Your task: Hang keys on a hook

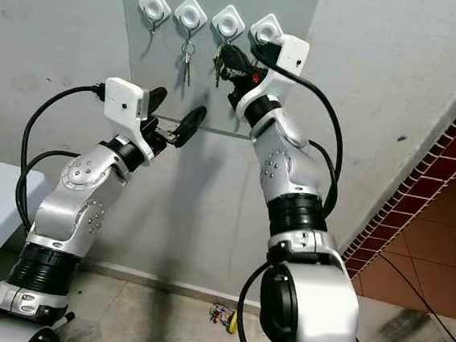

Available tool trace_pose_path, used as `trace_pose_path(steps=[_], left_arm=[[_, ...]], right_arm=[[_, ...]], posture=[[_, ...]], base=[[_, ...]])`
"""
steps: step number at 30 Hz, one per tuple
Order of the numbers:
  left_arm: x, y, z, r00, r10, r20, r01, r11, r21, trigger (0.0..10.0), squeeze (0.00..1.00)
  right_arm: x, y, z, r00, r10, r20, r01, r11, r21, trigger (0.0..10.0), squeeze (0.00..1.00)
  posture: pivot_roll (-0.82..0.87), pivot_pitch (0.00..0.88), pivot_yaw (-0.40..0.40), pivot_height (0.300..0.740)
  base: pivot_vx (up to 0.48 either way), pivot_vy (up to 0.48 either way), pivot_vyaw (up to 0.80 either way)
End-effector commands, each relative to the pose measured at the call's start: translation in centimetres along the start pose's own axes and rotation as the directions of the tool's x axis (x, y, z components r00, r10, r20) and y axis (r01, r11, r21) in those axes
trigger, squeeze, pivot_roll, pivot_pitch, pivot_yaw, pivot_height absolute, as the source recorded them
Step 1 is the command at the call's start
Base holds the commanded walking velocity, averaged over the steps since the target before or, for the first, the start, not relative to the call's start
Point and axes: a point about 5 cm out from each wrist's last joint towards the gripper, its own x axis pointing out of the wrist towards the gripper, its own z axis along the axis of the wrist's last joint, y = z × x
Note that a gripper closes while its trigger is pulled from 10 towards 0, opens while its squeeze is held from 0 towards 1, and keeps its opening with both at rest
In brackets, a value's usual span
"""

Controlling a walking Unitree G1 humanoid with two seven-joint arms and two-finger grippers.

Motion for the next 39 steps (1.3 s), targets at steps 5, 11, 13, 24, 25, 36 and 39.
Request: trace_pose_path(steps=[5,11,13,24,25,36,39], left_arm=[[-0.1,0.2,0.5,1.0,0.01,0.008,-0.01,1.0,0.005,10.0,0.0],[-0.1,0.1,0.5,1.0,0.014,0.008,-0.014,1.0,0.0,10.0,0.0],[-0.1,0.1,0.5,1.0,0.014,0.009,-0.014,1.0,-0.001,10.0,0.0],[-0.1,0.2,0.5,1.0,0.019,0.009,-0.019,1.0,-0.01,10.0,0.0],[-0.1,0.2,0.5,1.0,0.019,0.009,-0.019,1.0,-0.01,10.0,0.0],[-0.1,0.2,0.6,1.0,0.024,0.011,-0.024,1.0,-0.014,10.0,0.0],[-0.1,0.2,0.6,1.0,0.024,0.011,-0.023,1.0,-0.016,10.0,0.0]], right_arm=[[0.9,0.3,0.6,0.999,-0.034,0.01,0.034,0.999,0.032,10.0,0.0],[1.3,0.4,0.7,0.999,-0.046,0.007,0.046,0.998,0.048,10.0,0.0],[1.4,0.4,0.7,0.999,-0.042,0.007,0.042,0.998,0.048,10.0,0.0],[1.7,0.1,0.8,0.995,-0.102,-0.012,0.103,0.99,0.1,10.0,0.0],[1.7,0.1,0.7,0.995,-0.102,-0.011,0.103,0.989,0.107,10.0,0.0],[1.2,-0.5,0.2,0.994,-0.112,-0.007,0.111,0.969,0.223,10.0,0.0],[1.0,-0.7,0.1,0.994,-0.107,-0.001,0.104,0.971,0.217,10.0,1.0]], posture=[[0.03,0.001,-0.057,0.74],[0.03,0.001,-0.061,0.74],[0.03,0.001,-0.061,0.74],[0.03,0.001,-0.063,0.74],[0.03,0.005,-0.063,0.74],[0.03,0.004,-0.059,0.74],[0.03,0.002,-0.056,0.74]], base=[[0.0,0.0,0.0],[0.0,0.0,0.0],[0.0,0.0,0.0],[0.0,0.0,0.0],[0.0,0.0,0.0],[0.0,0.0,0.0],[0.0,0.0,0.0]])
